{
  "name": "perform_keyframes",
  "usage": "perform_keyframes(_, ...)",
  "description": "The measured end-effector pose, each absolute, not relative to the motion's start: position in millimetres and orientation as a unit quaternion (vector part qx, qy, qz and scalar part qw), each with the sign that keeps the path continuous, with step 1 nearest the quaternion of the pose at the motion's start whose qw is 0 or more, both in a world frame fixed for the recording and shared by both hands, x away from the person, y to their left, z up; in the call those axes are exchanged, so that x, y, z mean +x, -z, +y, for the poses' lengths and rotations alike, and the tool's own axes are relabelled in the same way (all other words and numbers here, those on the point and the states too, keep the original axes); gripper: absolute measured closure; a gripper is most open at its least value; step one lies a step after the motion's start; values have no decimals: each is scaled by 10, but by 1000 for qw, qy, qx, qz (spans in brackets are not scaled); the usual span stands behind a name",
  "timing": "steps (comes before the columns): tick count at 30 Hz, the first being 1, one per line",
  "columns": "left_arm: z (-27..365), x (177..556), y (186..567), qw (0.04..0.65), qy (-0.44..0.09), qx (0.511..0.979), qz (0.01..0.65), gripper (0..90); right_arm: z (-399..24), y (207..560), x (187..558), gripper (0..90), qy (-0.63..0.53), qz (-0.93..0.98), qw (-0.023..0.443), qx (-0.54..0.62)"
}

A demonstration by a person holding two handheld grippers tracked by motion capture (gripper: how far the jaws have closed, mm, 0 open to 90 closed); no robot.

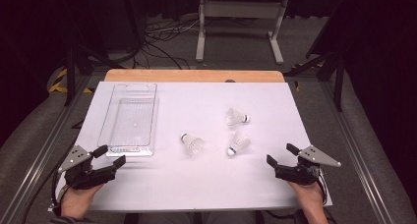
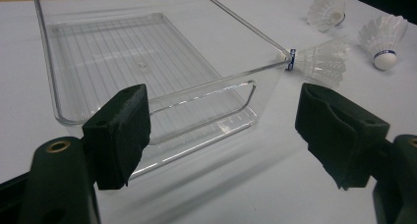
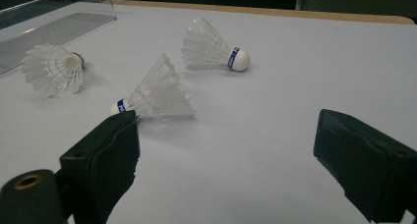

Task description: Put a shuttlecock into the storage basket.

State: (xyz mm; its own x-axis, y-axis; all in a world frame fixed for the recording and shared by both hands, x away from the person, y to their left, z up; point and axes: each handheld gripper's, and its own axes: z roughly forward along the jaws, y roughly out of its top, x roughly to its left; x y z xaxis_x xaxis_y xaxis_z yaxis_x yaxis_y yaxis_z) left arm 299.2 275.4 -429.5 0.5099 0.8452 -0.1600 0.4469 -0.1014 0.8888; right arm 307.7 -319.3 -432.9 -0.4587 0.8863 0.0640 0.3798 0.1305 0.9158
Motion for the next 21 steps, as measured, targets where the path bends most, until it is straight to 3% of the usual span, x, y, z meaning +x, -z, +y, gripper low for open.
perform_keyframes(21, 2736, 2958, 4266, 498, -199, 715, 448, 224, -3204, 4339, 3080, 110, -481, 705, 257, 453)
